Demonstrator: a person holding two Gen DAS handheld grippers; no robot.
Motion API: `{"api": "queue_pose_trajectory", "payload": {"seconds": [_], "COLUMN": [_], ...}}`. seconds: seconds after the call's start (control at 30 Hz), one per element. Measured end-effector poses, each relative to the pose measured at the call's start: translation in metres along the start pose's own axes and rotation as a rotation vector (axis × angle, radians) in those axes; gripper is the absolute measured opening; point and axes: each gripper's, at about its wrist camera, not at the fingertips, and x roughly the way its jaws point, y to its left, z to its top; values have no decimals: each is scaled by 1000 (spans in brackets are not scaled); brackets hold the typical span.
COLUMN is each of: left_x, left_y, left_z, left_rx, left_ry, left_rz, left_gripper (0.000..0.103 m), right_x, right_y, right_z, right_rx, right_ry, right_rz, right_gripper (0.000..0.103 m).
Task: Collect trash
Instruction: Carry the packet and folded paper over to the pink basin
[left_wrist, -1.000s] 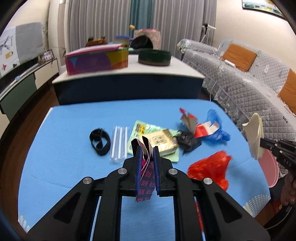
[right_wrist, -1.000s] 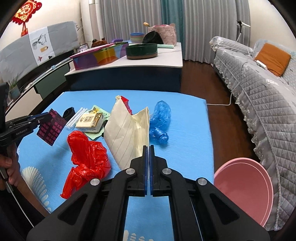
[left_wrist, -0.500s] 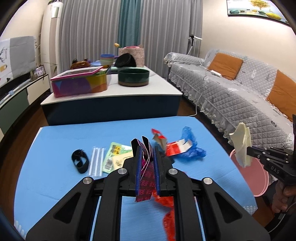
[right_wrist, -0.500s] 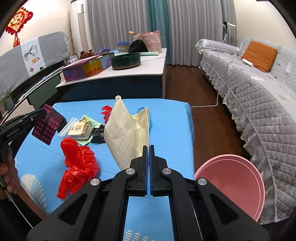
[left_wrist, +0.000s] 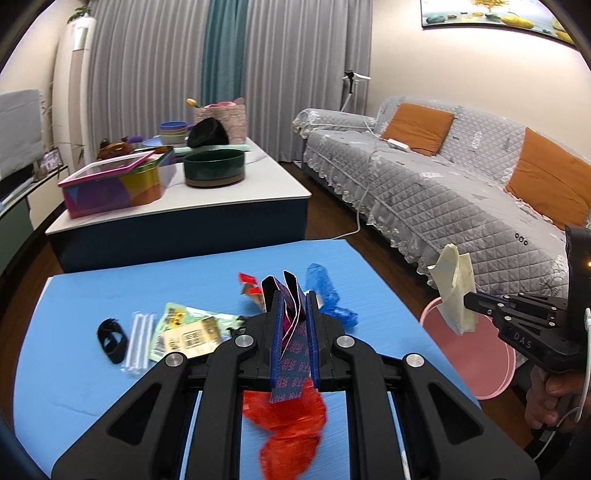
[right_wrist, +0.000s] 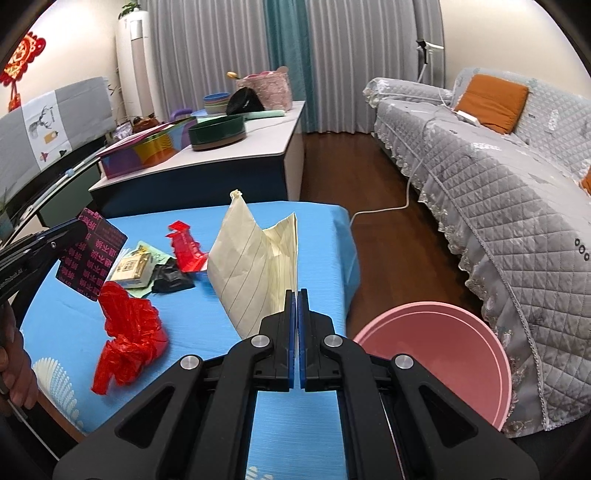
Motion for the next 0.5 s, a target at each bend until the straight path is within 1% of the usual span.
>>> {"api": "queue_pose_trajectory", "payload": {"seconds": [0.5], "left_x": [16], "left_y": [-52], "left_z": [3], "left_rx": [50], "left_ry": [7], "left_rz": [-72], "left_gripper": [12], "right_x": [-18], "right_y": [-47], "right_z": [-8], "right_rx": [54], "right_ry": [-27], "right_rz": [-83], "right_gripper": [2]}}
